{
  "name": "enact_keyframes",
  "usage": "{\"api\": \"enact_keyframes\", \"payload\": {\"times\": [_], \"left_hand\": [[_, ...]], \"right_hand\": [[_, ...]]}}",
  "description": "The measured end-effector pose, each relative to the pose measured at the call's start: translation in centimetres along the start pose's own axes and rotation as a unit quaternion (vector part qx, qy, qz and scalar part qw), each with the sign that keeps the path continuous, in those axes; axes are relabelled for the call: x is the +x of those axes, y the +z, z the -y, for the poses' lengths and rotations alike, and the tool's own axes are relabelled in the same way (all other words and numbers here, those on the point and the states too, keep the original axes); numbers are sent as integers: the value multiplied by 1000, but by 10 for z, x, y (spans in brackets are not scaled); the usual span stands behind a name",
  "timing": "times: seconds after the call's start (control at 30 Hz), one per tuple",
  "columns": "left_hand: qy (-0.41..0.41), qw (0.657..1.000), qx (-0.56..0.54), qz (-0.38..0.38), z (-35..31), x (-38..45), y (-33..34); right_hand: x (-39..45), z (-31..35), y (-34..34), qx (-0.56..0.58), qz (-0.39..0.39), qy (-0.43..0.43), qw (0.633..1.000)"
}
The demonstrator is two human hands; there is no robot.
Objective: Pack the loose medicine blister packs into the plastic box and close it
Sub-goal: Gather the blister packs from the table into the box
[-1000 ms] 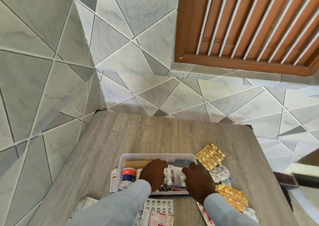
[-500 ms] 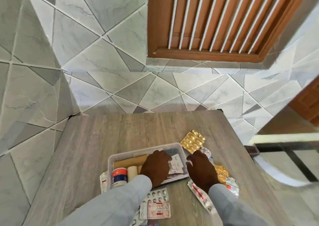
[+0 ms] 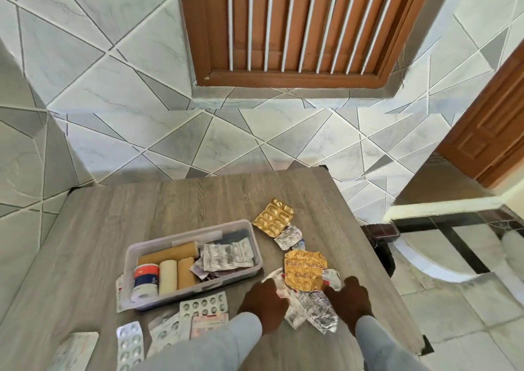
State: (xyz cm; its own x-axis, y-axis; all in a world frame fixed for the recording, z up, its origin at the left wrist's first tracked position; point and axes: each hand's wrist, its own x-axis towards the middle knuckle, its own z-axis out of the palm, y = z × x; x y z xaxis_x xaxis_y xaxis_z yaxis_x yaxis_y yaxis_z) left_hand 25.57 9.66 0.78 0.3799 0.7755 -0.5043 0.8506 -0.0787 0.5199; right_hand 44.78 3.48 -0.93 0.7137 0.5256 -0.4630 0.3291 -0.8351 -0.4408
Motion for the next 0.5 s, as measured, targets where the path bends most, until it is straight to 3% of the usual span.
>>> {"api": "enact_keyframes", "payload": {"times": [0.1, 0.2, 0.5], "left_hand": [[-128, 987, -91, -17, -14, 6, 21], [-202, 960, -180, -77, -35, 8, 36], [-248, 908, -315, -123, -75, 14, 54]], "right_hand": [[9, -12, -4, 68, 34, 4, 997], [20, -18, -7, 110, 73, -12, 991], [38, -28, 7, 144, 165, -46, 975]]}}
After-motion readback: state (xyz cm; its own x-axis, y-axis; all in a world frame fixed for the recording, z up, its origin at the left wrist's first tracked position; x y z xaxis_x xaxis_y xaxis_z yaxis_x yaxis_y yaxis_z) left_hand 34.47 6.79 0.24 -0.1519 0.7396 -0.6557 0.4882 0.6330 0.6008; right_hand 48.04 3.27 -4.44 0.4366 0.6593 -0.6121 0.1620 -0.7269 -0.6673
